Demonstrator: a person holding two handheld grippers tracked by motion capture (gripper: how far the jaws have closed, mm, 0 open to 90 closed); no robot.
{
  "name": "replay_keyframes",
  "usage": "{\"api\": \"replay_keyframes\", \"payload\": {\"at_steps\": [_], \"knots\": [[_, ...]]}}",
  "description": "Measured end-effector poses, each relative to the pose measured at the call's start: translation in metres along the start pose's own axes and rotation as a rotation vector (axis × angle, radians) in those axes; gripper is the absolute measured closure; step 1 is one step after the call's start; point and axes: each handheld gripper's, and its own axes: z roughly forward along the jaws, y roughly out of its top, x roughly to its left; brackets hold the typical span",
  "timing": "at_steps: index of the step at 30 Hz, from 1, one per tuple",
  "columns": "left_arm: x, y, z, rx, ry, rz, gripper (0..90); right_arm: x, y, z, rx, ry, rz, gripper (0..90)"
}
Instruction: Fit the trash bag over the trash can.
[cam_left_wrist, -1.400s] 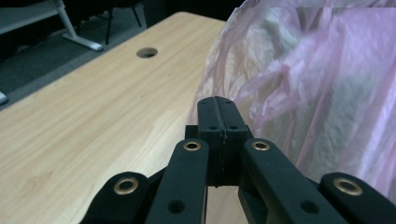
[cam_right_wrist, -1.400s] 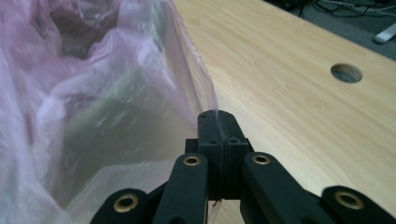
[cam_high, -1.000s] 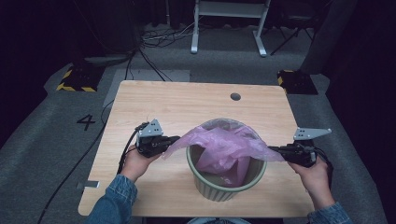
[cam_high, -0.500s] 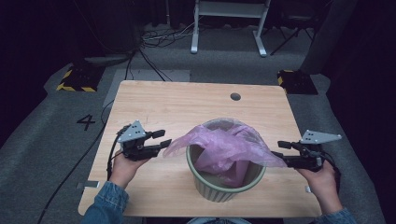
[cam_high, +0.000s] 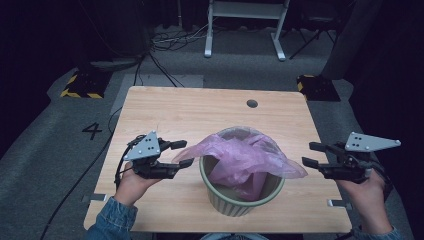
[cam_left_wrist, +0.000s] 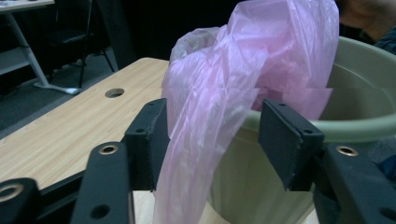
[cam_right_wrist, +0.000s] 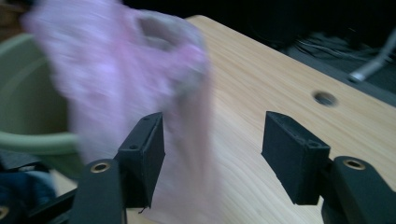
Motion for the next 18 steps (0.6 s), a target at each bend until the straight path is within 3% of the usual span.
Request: {"api": "replay_keyframes", "payload": {"at_steps": [3, 5, 9, 11, 13, 15, 18], "knots": [[0.002, 0.006, 0.006, 0.018, -0.008, -0.019, 52.0, 0.020, 0.013, 0.007, 0.025, 0.042, -0.053, 39.1], [0.002, 0.008, 0.010, 0.030, -0.015, -0.037, 63.7, 0.028, 0.018, 0.013, 0.027, 0.074, -0.071, 40.3], [-0.003, 0.011, 0.015, 0.061, 0.000, -0.008, 86.0, 0.038, 0.023, 0.024, 0.048, 0.132, -0.091, 49.3], [-0.005, 0.012, 0.013, 0.047, -0.015, 0.002, 89.5, 0.040, 0.022, 0.029, 0.080, 0.142, -0.099, 61.1], [-0.007, 0.012, 0.009, 0.031, -0.015, 0.004, 89.8, 0.042, 0.020, 0.032, 0.120, 0.121, -0.110, 77.7], [-0.008, 0.011, 0.003, 0.017, -0.006, 0.015, 89.9, 0.042, 0.018, 0.028, 0.115, 0.118, -0.108, 87.6], [-0.008, 0.008, -0.007, -0.002, 0.016, 0.009, 90.0, 0.041, 0.013, 0.017, 0.097, 0.102, -0.101, 89.9]]}}
